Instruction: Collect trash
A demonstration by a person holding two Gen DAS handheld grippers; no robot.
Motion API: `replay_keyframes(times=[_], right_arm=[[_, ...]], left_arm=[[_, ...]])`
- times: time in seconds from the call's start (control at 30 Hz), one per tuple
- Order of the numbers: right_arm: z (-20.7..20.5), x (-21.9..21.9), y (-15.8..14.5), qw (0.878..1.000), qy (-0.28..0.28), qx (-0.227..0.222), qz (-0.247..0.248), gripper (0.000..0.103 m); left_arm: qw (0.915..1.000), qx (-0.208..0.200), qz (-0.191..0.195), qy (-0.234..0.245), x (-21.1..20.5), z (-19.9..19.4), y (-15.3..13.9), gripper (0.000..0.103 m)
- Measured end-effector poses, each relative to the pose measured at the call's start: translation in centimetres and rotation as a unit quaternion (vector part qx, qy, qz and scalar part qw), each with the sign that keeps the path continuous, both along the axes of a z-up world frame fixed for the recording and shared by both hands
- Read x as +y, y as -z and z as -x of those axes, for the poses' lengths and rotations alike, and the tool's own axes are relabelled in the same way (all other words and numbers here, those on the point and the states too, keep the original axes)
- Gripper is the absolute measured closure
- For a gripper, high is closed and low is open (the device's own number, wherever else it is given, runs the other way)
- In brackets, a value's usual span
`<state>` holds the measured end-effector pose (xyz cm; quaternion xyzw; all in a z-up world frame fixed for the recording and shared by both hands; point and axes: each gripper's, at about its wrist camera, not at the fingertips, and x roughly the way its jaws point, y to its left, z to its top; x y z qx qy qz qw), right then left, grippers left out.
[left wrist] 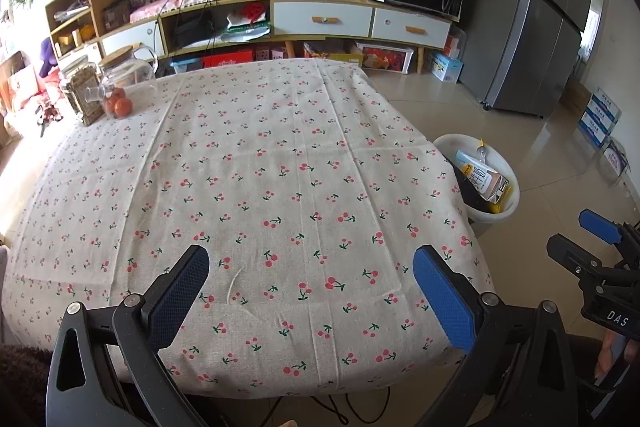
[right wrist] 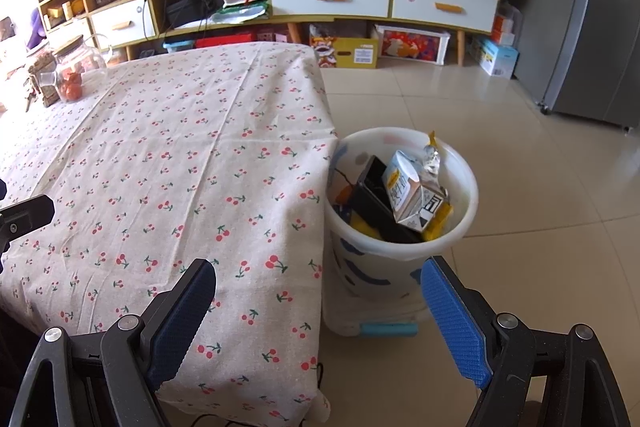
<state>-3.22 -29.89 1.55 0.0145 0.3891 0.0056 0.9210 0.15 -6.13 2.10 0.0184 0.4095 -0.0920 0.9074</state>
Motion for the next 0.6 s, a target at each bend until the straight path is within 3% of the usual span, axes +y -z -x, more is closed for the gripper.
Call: replay_keyframes(times=[0.6], right_arm=[[-0.36,0.3,-0.2,1.0,-0.003,-0.002,0.003,0.016]], left_arm=[[1.0,0.001,-0.001,0.006,-0.06,0.08,0.01,0.0]])
